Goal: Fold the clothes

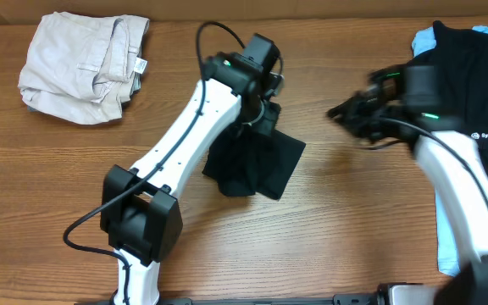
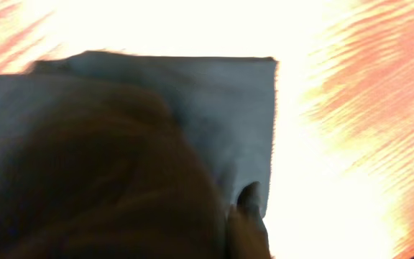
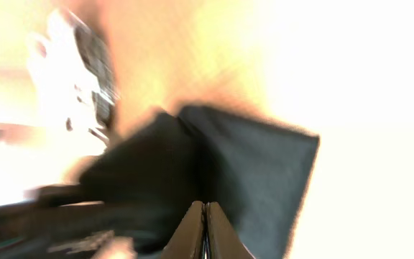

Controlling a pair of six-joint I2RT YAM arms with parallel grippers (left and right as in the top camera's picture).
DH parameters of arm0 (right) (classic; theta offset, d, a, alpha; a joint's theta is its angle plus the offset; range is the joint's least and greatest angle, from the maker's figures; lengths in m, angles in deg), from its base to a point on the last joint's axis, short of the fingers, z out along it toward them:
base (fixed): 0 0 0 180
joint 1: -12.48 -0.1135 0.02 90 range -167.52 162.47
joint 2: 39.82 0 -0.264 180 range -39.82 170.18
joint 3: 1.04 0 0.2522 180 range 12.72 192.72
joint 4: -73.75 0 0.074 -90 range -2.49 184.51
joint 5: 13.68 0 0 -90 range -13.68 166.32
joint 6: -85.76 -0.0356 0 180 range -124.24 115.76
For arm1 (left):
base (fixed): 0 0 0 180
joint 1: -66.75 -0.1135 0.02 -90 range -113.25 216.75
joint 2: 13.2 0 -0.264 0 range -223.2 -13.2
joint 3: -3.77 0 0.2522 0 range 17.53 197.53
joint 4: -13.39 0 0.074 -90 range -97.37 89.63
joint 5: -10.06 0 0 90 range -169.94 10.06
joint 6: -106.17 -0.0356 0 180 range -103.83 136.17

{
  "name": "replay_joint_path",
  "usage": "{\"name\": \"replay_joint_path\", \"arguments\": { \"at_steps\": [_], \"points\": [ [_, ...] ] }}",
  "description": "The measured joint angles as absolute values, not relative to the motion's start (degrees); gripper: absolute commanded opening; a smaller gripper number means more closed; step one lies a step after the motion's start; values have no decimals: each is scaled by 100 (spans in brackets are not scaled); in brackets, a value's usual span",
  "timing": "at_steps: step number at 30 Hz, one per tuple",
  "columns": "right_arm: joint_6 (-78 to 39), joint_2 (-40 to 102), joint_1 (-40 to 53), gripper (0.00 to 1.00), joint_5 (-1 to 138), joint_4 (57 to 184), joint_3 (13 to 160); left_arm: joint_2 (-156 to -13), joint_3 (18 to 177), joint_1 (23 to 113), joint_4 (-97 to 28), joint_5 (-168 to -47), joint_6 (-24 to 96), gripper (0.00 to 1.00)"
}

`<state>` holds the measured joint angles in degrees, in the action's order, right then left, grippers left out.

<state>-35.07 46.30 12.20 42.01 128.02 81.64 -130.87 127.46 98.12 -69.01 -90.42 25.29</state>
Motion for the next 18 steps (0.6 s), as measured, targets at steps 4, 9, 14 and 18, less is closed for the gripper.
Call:
{"name": "replay_joint_path", "arguments": {
  "at_steps": [4, 9, 14, 18],
  "points": [
    [-3371, 3717, 1911, 7, 4118, 13117, 8254, -13087, 12611, 10114, -6504, -9154, 2554, 87],
    [-3153, 3389, 2422, 10, 4072, 13569, 8254, -13089, 12591, 10409, -6163, -9228, 2632, 95],
    [-2877, 3395, 2470, 17, 4075, 13794, 8252, -13122, 13127, 10262, -6554, -9307, 2825, 100],
    [-2654, 3395, 2470, 25, 4081, 13856, 8252, -13130, 14403, 9744, -7078, -9317, 2851, 100]
  ]
}}
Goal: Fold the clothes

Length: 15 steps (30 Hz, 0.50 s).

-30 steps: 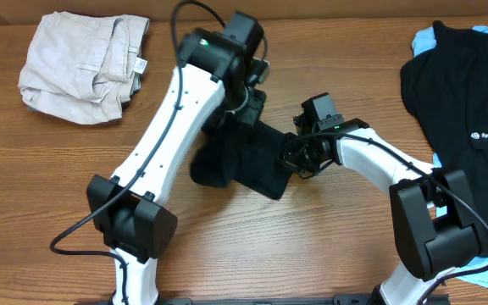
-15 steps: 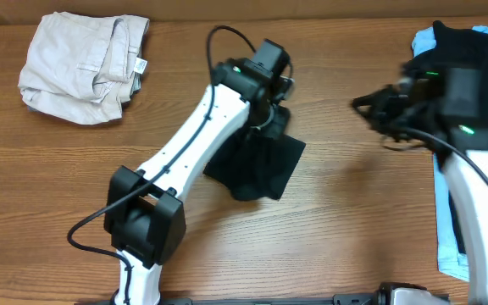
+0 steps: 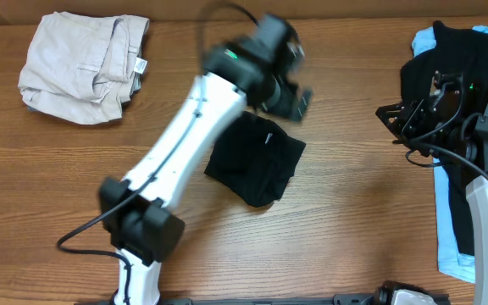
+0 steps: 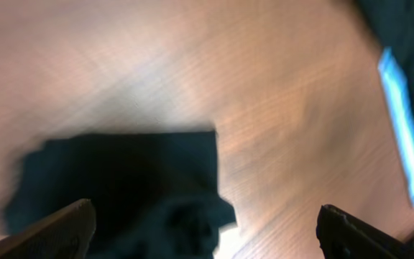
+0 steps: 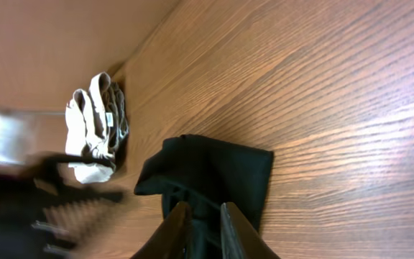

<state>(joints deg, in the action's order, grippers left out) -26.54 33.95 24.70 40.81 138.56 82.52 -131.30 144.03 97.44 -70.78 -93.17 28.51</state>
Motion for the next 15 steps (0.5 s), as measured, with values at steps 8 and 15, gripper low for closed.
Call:
{"name": "replay_joint_path", "arguments": {
  "at_steps": [8, 15],
  "points": [
    [-2112, 3433, 1319, 44, 4204, 13499, 8252, -13058, 16484, 8123, -7819, -9326, 2962, 100],
    [-2460, 4488, -994, 49, 4892, 12297, 8258, -13052, 16379, 7253, -8405, -9228, 2978, 100]
  ]
}}
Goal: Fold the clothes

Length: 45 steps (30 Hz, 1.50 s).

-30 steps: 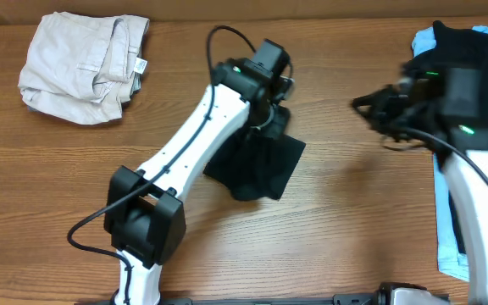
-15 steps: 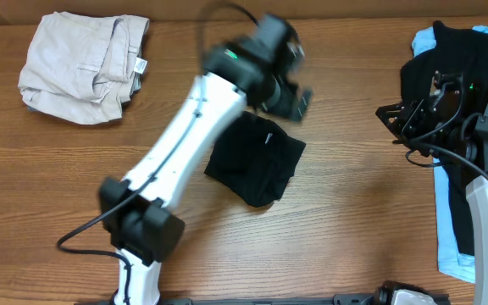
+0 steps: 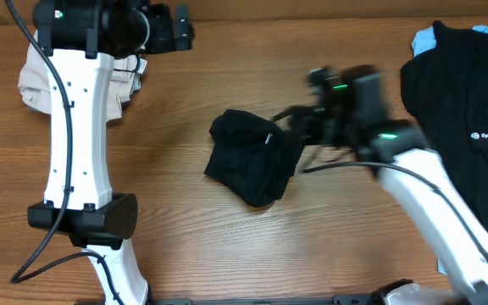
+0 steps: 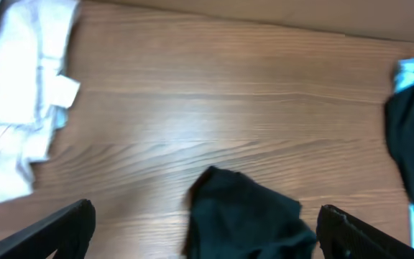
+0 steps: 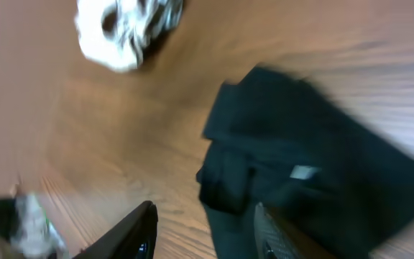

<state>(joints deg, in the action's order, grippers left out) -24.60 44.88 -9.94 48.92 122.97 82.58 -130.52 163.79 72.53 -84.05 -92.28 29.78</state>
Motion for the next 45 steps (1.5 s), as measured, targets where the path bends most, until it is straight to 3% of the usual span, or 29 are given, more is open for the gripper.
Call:
{"name": "replay_joint_path", "arguments": {
  "at_steps": [2, 7, 10, 16, 23, 29, 42, 45],
  "points": [
    [-2538, 4969, -1484, 55, 5172, 12013, 8258, -13052, 16222, 7211, -8429, -9121, 2978, 100],
    [-2497, 5887, -2314, 80, 6105, 11349, 8247, -13054, 15675, 7227, -8407, -8942, 2973, 100],
    [-2475, 6180, -2581, 83, 6595, 11217, 8245, -13054, 15454, 7227, -8344, -8891, 2969, 100],
    [-2477, 6278, -2611, 81, 7207, 10820, 8245, -13054, 15330, 7227, -8309, -8854, 2958, 100],
    [-2473, 6278, -2585, 61, 7836, 10271, 8245, -13054, 15326, 7227, -8313, -8843, 2943, 100],
    [-2501, 6278, -2574, 56, 8850, 10490, 8245, -13054, 15326, 7227, -8320, -8843, 2932, 100],
    [-2866, 6278, -1553, 56, 9342, 11416, 8245, -13054, 15326, 7237, -8416, -8784, 2803, 100],
    [-2912, 6280, -1215, 63, 9250, 11923, 8247, -13054, 15319, 7237, -8418, -8778, 2800, 100]
  ]
}}
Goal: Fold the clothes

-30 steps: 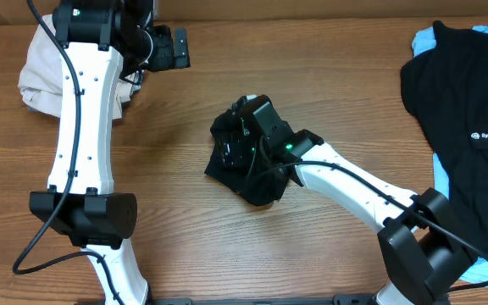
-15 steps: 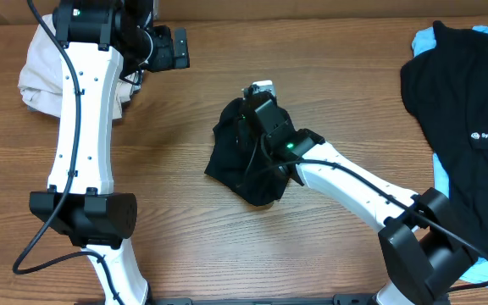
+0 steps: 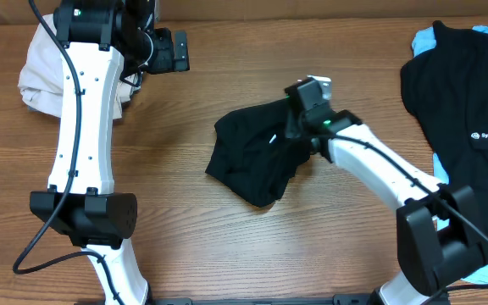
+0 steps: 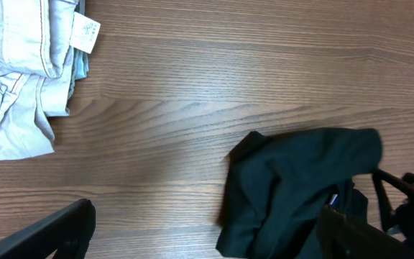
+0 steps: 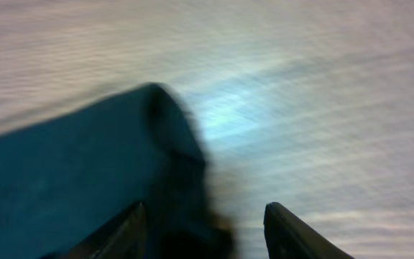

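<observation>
A crumpled black garment [image 3: 257, 161] lies mid-table; it also shows at the lower right of the left wrist view, black garment [image 4: 293, 180]. My right gripper [image 3: 295, 129] is down at its upper right edge, open. The blurred right wrist view shows the right gripper [image 5: 207, 234] with the dark cloth [image 5: 70, 165] edge between its spread fingers. My left gripper [image 3: 179, 51] hangs wide open, high over the table's far left and away from the garment, with nothing between the left fingers [image 4: 49, 234].
Folded beige trousers [image 3: 41, 72] lie at the far left corner, under the left arm. A black shirt [image 3: 464, 93] on a light blue garment [image 3: 426, 38] is spread along the right edge. Bare wood lies between the piles.
My right gripper has come down onto the garment's upper right edge, still open, and that edge now bulges toward it. The left arm has barely shifted at the far left.
First my left gripper held the black garment over mid-table, the right one shut close by. Then the garment lay released, the left open above it and the right back by the black shirt. Later the left was far left and the right returned, now straddling the garment's edge.
</observation>
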Controlling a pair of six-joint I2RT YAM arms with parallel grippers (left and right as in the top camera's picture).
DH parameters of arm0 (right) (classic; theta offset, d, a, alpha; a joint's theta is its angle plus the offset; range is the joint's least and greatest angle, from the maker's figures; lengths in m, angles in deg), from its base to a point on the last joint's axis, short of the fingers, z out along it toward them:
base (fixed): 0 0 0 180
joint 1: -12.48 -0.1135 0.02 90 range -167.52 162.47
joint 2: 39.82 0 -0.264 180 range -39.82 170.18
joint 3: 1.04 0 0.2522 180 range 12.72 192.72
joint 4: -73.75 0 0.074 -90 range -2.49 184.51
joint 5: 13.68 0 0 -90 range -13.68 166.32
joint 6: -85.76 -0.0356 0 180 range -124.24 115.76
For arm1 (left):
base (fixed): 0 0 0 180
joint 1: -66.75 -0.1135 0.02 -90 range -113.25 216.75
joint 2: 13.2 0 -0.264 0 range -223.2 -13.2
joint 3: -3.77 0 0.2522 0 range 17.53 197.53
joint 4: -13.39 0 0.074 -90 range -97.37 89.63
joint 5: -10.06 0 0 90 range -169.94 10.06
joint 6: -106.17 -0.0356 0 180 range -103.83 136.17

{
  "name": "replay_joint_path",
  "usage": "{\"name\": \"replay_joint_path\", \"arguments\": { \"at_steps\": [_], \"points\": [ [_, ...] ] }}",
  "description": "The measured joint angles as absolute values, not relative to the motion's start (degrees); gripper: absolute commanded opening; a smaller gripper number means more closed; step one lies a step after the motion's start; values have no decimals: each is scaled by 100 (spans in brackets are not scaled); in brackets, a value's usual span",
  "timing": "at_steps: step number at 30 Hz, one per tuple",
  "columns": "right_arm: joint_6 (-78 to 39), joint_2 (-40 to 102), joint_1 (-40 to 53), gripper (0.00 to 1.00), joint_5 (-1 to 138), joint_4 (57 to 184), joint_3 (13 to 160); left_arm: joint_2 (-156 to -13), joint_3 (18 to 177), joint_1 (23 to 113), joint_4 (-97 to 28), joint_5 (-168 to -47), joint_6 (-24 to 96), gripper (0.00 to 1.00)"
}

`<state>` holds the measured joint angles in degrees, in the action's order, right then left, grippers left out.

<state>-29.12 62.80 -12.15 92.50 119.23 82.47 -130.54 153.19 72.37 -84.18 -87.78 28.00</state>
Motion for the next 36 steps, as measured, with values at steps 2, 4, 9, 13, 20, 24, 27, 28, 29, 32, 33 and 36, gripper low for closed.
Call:
{"name": "replay_joint_path", "arguments": {
  "at_steps": [2, 4, 9, 13, 20, 24, 27, 28, 29, 32, 33, 36],
  "points": [
    [-2919, 6283, -992, 66, 9047, 12210, 8247, -13054, 15308, 7237, -8418, -8778, 2800, 100],
    [-2855, 6283, -819, 66, 8750, 12354, 8247, -13054, 15293, 7237, -8418, -8778, 2796, 100],
    [-2733, 6259, -668, 66, 7670, 12581, 8269, -13054, 15232, 7237, -8396, -8773, 2779, 100],
    [-2709, 6084, -935, 66, 7049, 12605, 8431, -13054, 15173, 7237, -8396, -8734, 2779, 100],
    [-2842, 5979, -2004, 66, 6719, 12347, 8698, -13054, 15170, 7237, -8396, -8644, 2776, 100],
    [-3131, 6484, -2358, 65, 6822, 12194, 8698, -13054, 15170, 7237, -8423, -8609, 2779, 100],
    [-3282, 6864, -2360, 64, 6890, 12074, 8698, -13054, 15170, 7237, -8477, -8607, 2776, 100],
    [-3303, 6936, -2360, 64, 6909, 12004, 8698, -13054, 15170, 7237, -8484, -8607, 2776, 100],
    [-3319, 6973, -2360, 64, 6925, 11941, 8698, -13054, 15170, 7237, -8484, -8607, 2776, 100],
    [-3360, 6995, -2356, 64, 6933, 11681, 8698, -13054, 15170, 7237, -8484, -8607, 2776, 100],
    [-3362, 6995, -2356, 64, 6931, 11604, 8698, -13054, 15170, 7237, -8484, -8607, 2776, 100],
    [-3380, 6995, -2356, 64, 6933, 11449, 8698, -13054, 15170, 7237, -8488, -8605, 2776, 100]
  ]
}}
